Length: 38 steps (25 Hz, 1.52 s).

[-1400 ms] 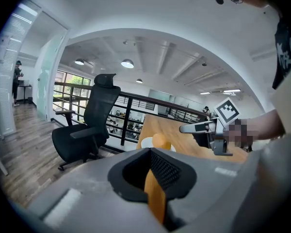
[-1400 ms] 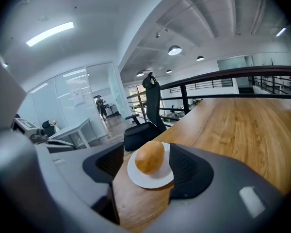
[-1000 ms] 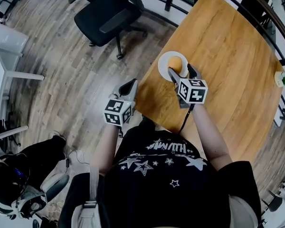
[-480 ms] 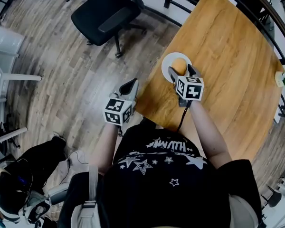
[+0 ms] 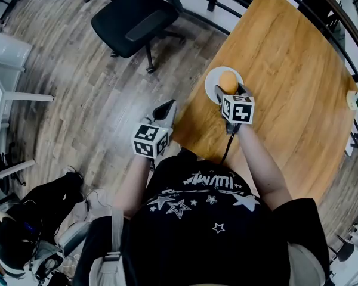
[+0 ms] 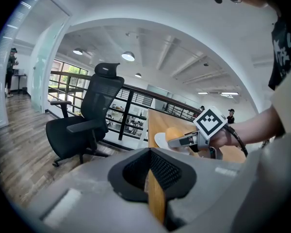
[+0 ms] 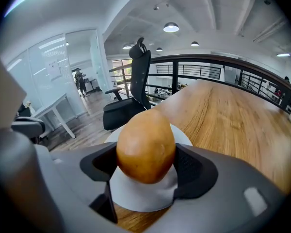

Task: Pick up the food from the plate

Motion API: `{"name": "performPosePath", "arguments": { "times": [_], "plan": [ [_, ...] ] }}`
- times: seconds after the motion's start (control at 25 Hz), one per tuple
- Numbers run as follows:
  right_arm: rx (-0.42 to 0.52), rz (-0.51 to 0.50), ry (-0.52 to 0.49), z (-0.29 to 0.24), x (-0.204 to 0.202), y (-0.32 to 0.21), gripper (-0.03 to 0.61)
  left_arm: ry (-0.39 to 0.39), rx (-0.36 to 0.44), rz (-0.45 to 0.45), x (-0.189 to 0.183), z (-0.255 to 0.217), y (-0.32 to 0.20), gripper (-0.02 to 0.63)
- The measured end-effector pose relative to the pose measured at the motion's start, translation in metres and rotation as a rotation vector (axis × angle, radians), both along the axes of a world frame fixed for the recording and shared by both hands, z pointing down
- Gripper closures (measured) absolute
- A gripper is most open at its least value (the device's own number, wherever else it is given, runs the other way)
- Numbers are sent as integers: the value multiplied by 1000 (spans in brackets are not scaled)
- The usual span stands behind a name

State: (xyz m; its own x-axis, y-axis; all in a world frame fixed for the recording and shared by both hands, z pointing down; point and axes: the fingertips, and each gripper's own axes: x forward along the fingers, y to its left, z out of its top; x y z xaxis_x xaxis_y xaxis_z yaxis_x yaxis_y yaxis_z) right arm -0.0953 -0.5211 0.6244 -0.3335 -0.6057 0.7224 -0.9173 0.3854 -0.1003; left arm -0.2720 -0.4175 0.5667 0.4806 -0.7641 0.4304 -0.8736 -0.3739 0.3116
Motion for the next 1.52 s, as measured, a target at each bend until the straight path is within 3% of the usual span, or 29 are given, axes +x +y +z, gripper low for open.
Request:
{"name": "performPosePath", "arguments": {
  "times": [0.68, 0.84, 1.52],
  "plan": [
    [23, -24, -69, -18, 3, 14, 235, -29, 30, -5, 7, -8, 18, 612],
    [49, -59, -124, -35, -1, 20, 235, -32, 51, -9, 13, -16, 21, 612],
    [137, -166, -182, -96, 29, 73, 235, -23, 96, -23, 55, -38, 61, 612]
  ]
}}
